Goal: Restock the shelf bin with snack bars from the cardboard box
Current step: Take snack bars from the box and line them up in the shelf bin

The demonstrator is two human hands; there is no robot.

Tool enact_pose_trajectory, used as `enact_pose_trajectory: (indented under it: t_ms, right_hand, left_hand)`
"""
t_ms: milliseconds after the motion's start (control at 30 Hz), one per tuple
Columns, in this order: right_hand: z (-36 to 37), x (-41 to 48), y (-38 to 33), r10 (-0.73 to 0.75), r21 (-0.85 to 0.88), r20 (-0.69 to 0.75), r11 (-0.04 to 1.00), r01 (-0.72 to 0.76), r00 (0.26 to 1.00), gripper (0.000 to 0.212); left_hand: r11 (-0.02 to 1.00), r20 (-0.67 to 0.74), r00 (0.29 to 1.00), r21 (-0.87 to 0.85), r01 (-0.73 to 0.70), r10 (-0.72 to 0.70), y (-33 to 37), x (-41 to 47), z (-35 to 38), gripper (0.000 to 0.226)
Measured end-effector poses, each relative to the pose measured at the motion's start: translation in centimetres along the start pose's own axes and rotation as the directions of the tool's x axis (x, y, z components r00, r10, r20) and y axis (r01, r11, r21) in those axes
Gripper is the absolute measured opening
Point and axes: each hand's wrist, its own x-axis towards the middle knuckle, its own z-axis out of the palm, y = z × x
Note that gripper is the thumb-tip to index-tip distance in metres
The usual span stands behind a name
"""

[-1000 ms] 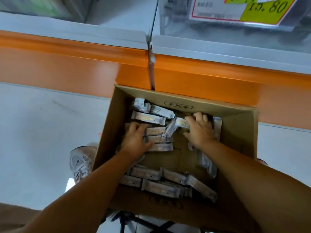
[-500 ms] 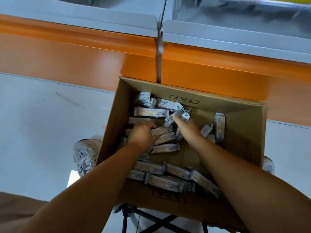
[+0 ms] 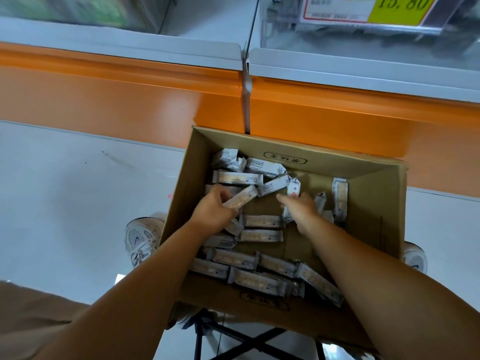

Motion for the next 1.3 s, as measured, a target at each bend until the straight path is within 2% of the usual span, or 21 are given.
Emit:
enact_pose_trajectory:
  t_ms: [167, 300, 400, 433, 533, 667, 833, 933, 1000, 1033, 1100, 1133, 1167, 1267, 1300]
  right_hand:
    - [1.7, 0.2, -0.7, -0.012, -0.006, -0.044, 1.000, 0.011, 0.999, 0.066]
    - [2.8, 0.7, -1.9, 0.026, 0.014, -0.049, 1.000, -0.026, 0.998, 0.065]
    - [3.5, 1.2, -2.2, 0.058, 0.039, -0.062, 0.998, -0.056, 0.996, 0.069]
    - [3.6, 1.3, -2.2, 0.062, 0.030, -0.076, 0.998, -0.060, 0.995, 0.064]
    - [3.3, 1.4, -2.4, 0.039, -0.056, -0.089, 0.997, -0.044, 0.995, 0.032]
    - [2.0, -0.2, -2.1, -0.002, -0.059, -0.041, 0.998, 0.000, 0.999, 0.020]
    - [-0.8, -3.9, -1.0, -0.074, -0.042, 0.204, 0.996, 0.084, 0.976, 0.074]
    - [-2.4, -6.7, -1.1, -0.134, 0.029, 0.340, 0.991, 0.132, 0.931, 0.067]
    - [-3.3, -8.0, -0.9, -0.149, 0.075, 0.387, 0.989, 0.130, 0.910, 0.081]
    - [-3.8, -8.9, -1.1, -0.176, 0.086, 0.400, 0.984, 0.155, 0.900, 0.090]
    - [-4.7, -10.4, -1.3, -0.230, 0.075, 0.397, 0.973, 0.219, 0.889, 0.108]
    - [-5.3, -11.1, -1.5, -0.249, 0.048, 0.393, 0.967, 0.251, 0.885, 0.112]
    - [-5.9, -12.0, -1.9, -0.274, 0.031, 0.393, 0.958, 0.285, 0.878, 0.106]
    - [-7.4, -14.1, -3.3, -0.371, 0.045, 0.382, 0.922, 0.384, 0.846, 0.058]
    - [-7.9, -14.5, -3.7, -0.391, 0.074, 0.387, 0.916, 0.394, 0.835, 0.057]
  left_hand:
    - [0.973, 0.036, 0.998, -0.222, 0.066, -0.060, 0.1, -0.4, -0.7, 0.062]
    - [0.961, 0.069, 0.992, -0.251, 0.116, -0.102, 0.0, 0.1, -0.6, 0.040]
    - [0.941, 0.060, 0.989, -0.304, 0.150, -0.139, -0.3, 0.6, -0.3, 0.046]
    - [0.937, 0.057, 0.989, -0.316, 0.150, -0.139, -0.4, 0.8, -0.2, 0.047]
    - [0.926, 0.054, 0.987, -0.341, 0.163, -0.154, -0.6, 1.1, -0.2, 0.040]
    - [0.912, 0.029, 0.984, -0.370, 0.175, -0.177, -0.1, 1.0, -0.1, 0.023]
    - [0.921, 0.075, 0.991, -0.366, 0.134, -0.115, 2.2, -0.4, 0.8, 0.027]
    - [0.901, 0.139, 0.989, -0.421, 0.104, -0.050, 4.4, -2.2, 1.0, 0.037]
    - [0.872, 0.207, 0.978, -0.476, 0.113, -0.014, 5.8, -3.5, 1.0, 0.017]
    - [0.866, 0.252, 0.968, -0.483, 0.130, -0.004, 6.5, -4.2, 0.8, 0.019]
    - [0.883, 0.306, 0.951, -0.454, 0.119, 0.030, 7.9, -5.5, 0.4, 0.068]
    - [0.889, 0.312, 0.949, -0.445, 0.105, 0.044, 8.7, -6.3, 0.3, 0.082]
    - [0.897, 0.310, 0.949, -0.434, 0.079, 0.066, 9.1, -6.5, 0.1, 0.081]
    - [0.877, 0.304, 0.936, -0.481, -0.010, 0.177, 10.6, -7.8, -1.0, 0.039]
    - [0.870, 0.305, 0.927, -0.491, -0.042, 0.218, 11.0, -8.2, -1.5, 0.034]
